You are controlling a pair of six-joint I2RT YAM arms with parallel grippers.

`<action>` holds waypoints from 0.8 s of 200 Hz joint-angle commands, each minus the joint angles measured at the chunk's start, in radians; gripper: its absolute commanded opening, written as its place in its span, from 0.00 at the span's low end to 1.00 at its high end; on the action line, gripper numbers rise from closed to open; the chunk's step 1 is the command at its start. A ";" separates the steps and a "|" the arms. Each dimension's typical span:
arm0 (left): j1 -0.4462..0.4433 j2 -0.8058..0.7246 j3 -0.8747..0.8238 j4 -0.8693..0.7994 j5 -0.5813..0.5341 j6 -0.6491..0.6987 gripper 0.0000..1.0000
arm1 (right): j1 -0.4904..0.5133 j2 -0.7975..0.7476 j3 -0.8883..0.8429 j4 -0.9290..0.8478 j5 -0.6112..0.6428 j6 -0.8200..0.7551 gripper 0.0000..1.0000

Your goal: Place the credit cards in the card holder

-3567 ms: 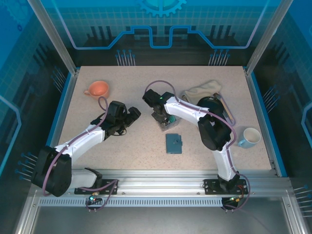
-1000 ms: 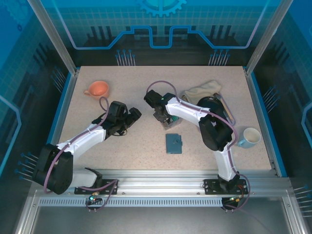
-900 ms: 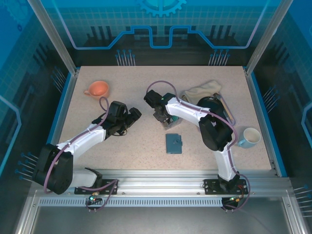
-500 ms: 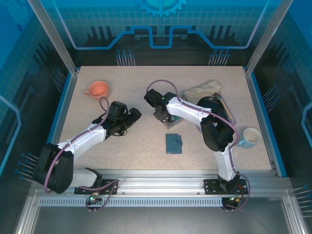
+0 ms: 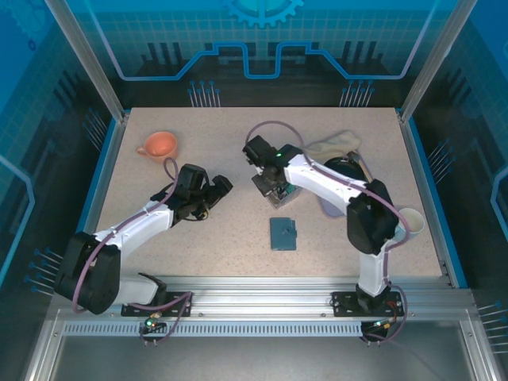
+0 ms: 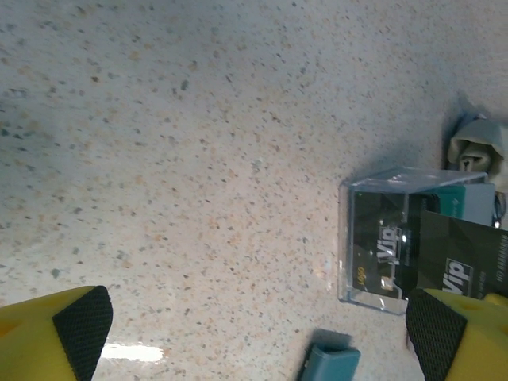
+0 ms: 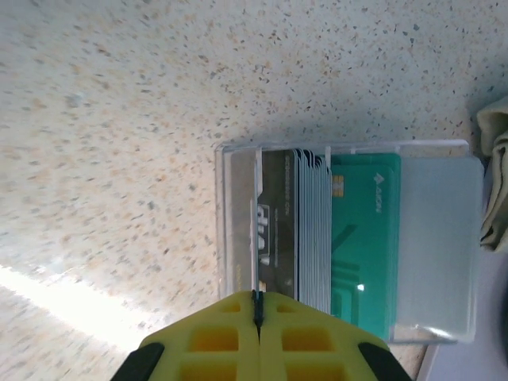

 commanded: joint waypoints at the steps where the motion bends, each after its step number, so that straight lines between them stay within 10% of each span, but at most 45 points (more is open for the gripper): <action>1: 0.004 0.017 0.046 0.096 0.115 0.030 0.98 | -0.088 -0.160 -0.052 0.051 -0.232 0.102 0.00; 56: -0.016 0.110 0.152 0.389 0.427 -0.019 0.89 | -0.410 -0.371 -0.404 0.555 -0.947 0.501 0.00; 135: -0.072 0.322 0.328 0.565 0.563 -0.156 0.75 | -0.471 -0.371 -0.455 0.713 -1.087 0.664 0.00; 160: -0.072 0.344 0.345 0.651 0.593 -0.202 0.56 | -0.478 -0.360 -0.462 0.714 -1.093 0.678 0.00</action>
